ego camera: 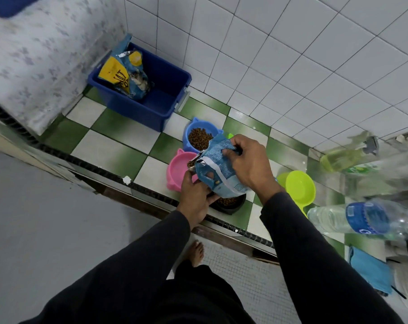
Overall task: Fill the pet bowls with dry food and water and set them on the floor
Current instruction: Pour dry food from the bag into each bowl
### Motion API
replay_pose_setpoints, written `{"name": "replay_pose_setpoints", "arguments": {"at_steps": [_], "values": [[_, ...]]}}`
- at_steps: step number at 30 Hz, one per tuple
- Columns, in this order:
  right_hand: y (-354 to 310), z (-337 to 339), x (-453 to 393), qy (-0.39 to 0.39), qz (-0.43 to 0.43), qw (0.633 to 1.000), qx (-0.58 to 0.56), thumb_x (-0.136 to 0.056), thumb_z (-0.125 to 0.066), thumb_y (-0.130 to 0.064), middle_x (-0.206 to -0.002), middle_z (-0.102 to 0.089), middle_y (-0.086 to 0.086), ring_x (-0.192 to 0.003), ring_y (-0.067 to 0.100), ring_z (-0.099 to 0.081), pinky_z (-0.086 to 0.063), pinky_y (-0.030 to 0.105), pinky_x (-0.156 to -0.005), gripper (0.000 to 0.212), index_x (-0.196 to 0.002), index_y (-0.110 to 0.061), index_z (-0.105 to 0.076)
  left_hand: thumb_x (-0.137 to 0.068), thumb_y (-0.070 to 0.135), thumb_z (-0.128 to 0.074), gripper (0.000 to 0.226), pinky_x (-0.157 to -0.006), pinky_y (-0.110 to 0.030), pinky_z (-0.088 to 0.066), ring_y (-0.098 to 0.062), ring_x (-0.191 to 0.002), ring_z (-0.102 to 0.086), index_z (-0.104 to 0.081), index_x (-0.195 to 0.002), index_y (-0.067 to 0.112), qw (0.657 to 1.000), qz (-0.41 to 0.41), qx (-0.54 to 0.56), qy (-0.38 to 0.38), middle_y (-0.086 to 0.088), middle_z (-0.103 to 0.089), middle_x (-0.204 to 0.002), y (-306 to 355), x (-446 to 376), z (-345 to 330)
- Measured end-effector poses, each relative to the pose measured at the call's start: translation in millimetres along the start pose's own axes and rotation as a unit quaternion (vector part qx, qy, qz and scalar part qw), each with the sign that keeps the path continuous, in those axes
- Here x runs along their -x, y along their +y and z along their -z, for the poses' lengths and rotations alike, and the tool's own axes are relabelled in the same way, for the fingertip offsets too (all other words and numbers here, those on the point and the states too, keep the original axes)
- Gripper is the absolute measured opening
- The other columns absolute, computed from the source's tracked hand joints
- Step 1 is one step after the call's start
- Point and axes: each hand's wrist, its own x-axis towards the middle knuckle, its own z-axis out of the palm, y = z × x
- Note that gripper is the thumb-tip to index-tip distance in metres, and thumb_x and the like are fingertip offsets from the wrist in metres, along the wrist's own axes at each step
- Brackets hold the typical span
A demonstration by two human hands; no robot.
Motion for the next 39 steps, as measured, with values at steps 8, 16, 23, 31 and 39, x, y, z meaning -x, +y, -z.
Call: {"name": "replay_pose_setpoints", "arguments": {"at_steps": [8,16,23,31,39], "values": [[-15,-13,-4,-0.037,-0.013,0.998,0.039,-0.095,-0.068,-0.019,-0.087,-0.065,0.002,-0.077,0.022,-0.056,-0.033,0.027,-0.062,0.008,-0.099,-0.012,-0.066,-0.102,0.01,-0.058,0.048,-0.09,-0.053,-0.06,-0.035,-0.115,-0.07,-0.043,-0.142,0.03,0.999,0.03,0.016,0.006,-0.012,-0.072,-0.126,2,-7,16],[-28,-28,-18,-0.06,-0.024,0.99,0.123,-0.097,-0.064,-0.02,-0.089,-0.06,0.005,-0.077,0.026,-0.054,-0.033,0.027,-0.066,0.005,-0.096,-0.016,-0.062,-0.103,0.01,-0.055,0.039,-0.096,-0.059,-0.055,-0.036,-0.114,-0.07,-0.05,-0.139,0.026,0.996,0.076,0.036,-0.001,-0.016,-0.07,-0.128,1,-17,21],[-34,-36,-29,-0.074,-0.037,0.983,0.164,-0.098,-0.063,-0.022,-0.107,-0.069,0.013,-0.081,0.023,-0.052,-0.038,0.028,-0.071,0.02,-0.114,-0.01,-0.066,-0.105,0.014,-0.053,0.035,-0.092,-0.056,-0.058,-0.036,-0.114,-0.07,-0.052,-0.139,0.02,0.994,0.101,0.038,-0.012,-0.016,-0.072,-0.126,5,-21,20],[-39,-38,-32,-0.083,-0.035,0.976,0.197,-0.099,-0.062,-0.019,-0.11,-0.069,0.012,-0.08,0.02,-0.048,-0.034,0.025,-0.07,0.019,-0.114,-0.009,-0.067,-0.107,0.015,-0.049,0.029,-0.099,-0.058,-0.054,-0.037,-0.117,-0.068,-0.058,-0.135,0.018,0.992,0.117,0.039,-0.019,-0.016,-0.071,-0.127,9,-23,20],[-38,-41,-36,-0.087,-0.039,0.973,0.21,-0.098,-0.061,-0.016,-0.107,-0.069,0.013,-0.08,0.021,-0.05,-0.038,0.027,-0.07,0.018,-0.112,-0.007,-0.067,-0.108,0.015,-0.048,0.03,-0.097,-0.058,-0.056,-0.036,-0.114,-0.07,-0.057,-0.137,0.019,0.991,0.128,0.046,-0.017,-0.016,-0.072,-0.125,6,-21,17]]}}
